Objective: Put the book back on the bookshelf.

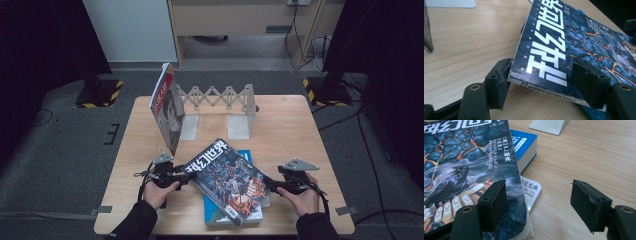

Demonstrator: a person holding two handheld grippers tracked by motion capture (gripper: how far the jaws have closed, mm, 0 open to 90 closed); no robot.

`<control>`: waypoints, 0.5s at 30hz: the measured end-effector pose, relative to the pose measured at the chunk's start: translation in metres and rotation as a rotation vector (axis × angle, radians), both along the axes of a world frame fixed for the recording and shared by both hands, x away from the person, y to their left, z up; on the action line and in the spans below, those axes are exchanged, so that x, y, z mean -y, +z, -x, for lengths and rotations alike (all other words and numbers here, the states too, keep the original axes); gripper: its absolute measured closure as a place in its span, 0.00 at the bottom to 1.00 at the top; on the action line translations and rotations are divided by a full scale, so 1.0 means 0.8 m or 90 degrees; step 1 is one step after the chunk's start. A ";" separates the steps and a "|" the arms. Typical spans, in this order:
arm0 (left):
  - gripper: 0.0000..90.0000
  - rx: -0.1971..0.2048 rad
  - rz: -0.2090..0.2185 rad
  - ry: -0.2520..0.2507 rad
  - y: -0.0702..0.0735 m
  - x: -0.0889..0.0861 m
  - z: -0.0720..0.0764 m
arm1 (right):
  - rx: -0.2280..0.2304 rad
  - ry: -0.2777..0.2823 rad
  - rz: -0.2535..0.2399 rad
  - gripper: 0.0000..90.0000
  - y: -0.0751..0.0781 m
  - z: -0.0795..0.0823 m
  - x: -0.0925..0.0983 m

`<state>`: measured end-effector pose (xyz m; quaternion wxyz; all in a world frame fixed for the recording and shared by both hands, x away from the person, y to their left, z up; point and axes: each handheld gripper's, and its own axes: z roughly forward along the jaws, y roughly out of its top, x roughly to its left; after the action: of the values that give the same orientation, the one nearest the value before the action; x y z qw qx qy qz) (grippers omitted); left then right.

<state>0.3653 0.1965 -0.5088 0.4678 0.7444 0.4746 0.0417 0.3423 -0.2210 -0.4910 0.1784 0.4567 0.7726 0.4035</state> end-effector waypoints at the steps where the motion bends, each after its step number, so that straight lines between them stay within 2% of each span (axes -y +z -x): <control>1: 0.35 0.000 0.000 0.000 0.000 0.000 0.000 | 0.001 -0.001 0.003 0.32 -0.001 -0.001 0.000; 4: 0.36 -0.005 -0.001 -0.006 0.002 -0.001 0.010 | 0.002 -0.006 0.008 0.32 -0.001 -0.002 0.002; 7: 0.36 -0.004 -0.002 -0.009 0.002 -0.002 0.013 | 0.009 -0.006 0.004 0.32 0.001 -0.001 0.001; 15: 0.28 -0.026 0.026 -0.013 -0.007 0.002 0.001 | 0.013 0.016 -0.006 0.30 0.004 0.002 -0.009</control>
<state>0.3643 0.1947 -0.5140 0.4737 0.7403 0.4770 0.0118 0.3409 -0.2135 -0.4880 0.1789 0.4437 0.7743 0.4141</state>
